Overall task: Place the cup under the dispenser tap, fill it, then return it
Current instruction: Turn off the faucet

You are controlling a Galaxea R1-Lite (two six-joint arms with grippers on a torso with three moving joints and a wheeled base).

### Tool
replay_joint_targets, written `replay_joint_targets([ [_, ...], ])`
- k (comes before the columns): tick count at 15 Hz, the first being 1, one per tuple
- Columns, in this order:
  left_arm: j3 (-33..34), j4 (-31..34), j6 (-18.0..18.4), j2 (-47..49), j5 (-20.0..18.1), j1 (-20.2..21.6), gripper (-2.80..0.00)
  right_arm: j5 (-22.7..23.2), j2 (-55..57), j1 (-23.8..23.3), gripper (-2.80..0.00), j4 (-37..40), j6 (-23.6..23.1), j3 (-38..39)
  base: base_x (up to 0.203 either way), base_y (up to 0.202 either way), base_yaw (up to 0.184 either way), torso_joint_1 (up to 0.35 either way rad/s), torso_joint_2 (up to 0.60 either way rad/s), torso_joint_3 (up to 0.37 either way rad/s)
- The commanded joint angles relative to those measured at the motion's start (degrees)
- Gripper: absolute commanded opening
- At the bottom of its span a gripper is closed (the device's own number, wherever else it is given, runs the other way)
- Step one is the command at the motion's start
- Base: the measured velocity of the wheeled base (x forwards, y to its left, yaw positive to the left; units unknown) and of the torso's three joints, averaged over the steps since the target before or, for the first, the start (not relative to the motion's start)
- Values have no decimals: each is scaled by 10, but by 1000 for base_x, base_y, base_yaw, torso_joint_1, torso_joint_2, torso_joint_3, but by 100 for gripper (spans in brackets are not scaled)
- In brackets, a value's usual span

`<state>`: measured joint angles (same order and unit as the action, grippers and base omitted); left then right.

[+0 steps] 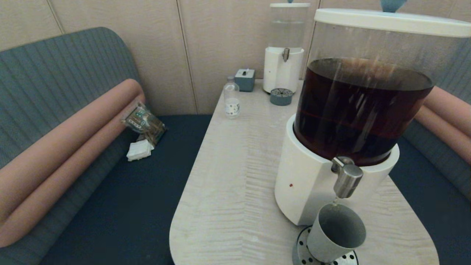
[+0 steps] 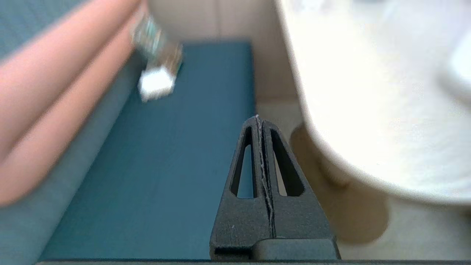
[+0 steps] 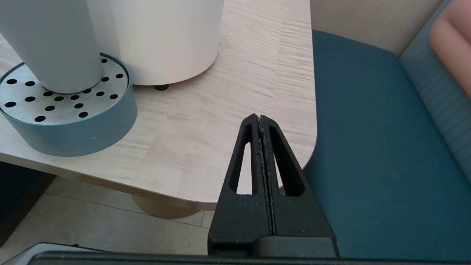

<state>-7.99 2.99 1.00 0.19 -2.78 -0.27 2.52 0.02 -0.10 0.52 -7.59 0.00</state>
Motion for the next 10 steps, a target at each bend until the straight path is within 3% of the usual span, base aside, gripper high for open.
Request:
replay_joint_targets([
  [1,-83,33,-8,11,-13,0,-280,0,-2,0,-280,0,-1,5,0,0,0,0,0,0],
  [3,-167,63,-21,47,-47,0,-280,0,-2,0,-280,0,-1,5,0,0,0,0,0,0],
  [7,-253,31,-52,176,-102,0,-280,0,-2,0,-280,0,-1,6,0,0,0,0,0,0],
  [10,-351,20,-126,293,-153,0,-280,0,-2,0,-280,0,-1,6,0,0,0,0,0,0],
])
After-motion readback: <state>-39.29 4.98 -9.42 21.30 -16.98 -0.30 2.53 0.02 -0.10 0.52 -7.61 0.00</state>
